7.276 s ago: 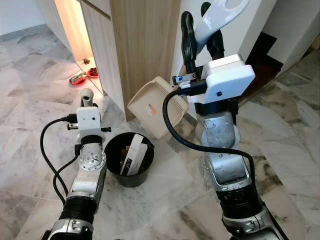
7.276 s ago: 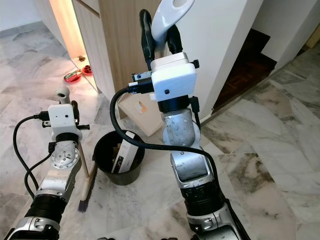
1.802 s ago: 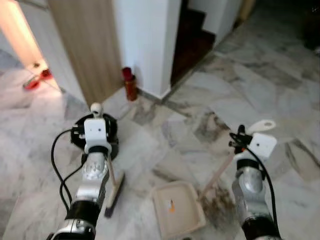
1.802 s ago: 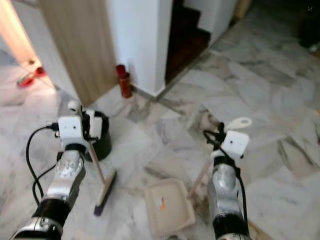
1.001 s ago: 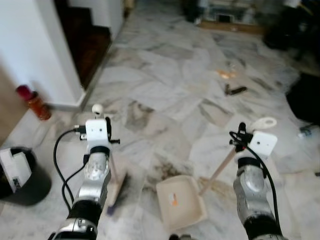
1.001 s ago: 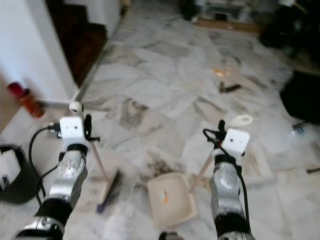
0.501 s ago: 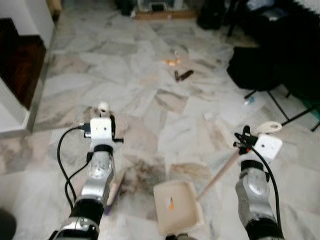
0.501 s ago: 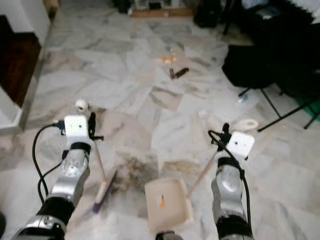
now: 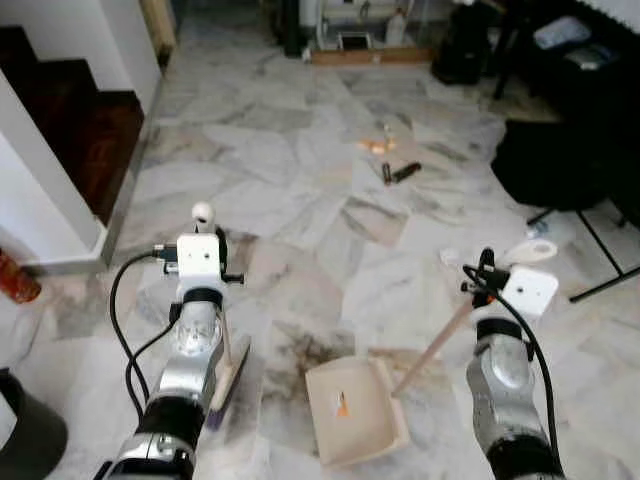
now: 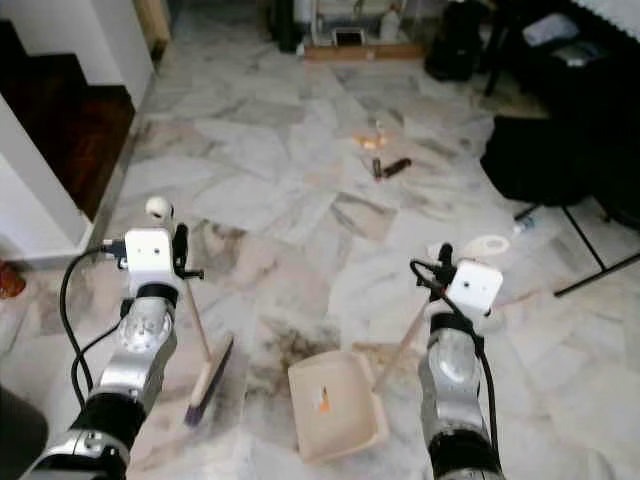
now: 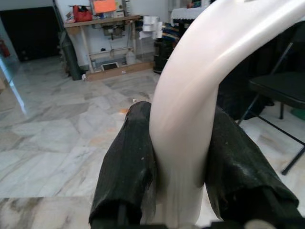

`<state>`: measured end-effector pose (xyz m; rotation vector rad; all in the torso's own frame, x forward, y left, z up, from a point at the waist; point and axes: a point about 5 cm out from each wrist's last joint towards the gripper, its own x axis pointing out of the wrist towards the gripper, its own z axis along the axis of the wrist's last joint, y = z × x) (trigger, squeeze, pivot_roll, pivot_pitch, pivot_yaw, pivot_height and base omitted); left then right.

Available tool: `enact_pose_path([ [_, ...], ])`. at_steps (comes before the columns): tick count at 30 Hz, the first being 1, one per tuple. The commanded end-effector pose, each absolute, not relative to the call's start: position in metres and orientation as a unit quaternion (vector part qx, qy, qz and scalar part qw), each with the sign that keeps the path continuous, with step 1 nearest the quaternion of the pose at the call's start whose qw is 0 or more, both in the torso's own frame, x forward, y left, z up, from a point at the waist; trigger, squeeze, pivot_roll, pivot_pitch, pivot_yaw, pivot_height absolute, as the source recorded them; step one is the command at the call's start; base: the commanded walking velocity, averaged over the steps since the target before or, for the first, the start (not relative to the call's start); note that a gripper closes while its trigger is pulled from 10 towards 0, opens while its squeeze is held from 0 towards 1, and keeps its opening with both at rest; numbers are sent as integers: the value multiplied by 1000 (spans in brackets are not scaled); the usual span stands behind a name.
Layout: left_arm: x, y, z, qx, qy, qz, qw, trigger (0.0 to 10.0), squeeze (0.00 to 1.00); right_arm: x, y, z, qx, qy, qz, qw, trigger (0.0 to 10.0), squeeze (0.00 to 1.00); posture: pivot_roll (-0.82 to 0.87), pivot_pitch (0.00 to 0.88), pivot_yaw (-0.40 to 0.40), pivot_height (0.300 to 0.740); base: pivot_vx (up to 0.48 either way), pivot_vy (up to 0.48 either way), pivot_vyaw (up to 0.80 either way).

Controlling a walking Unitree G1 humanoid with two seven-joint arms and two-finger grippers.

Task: Sweep floor

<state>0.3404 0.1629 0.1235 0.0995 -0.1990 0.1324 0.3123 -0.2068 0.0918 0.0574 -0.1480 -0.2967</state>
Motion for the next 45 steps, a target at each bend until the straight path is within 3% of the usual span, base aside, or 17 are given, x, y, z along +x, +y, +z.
enact_pose_path([
  [1, 340, 162, 127, 49, -110, 65, 991, 10000, 0, 314, -207, 101, 29, -98, -146, 984, 10000, 0, -60, 82, -9, 740, 382, 0, -744],
  [20, 341, 161, 129, 48, -112, 62, 991, 10000, 0, 316, -205, 104, 30, -103, -141, 984, 10000, 0, -57, 95, -11, 740, 387, 0, -126],
  [38, 343, 160, 130, 46, -112, 63, 991, 10000, 0, 318, -205, 105, 31, -101, -142, 984, 10000, 0, -53, 115, -13, 740, 386, 0, -764],
  [45, 343, 161, 130, 47, -113, 64, 990, 10000, 0, 318, -203, 106, 31, -106, -140, 984, 10000, 0, -50, 118, -14, 740, 386, 0, 0],
])
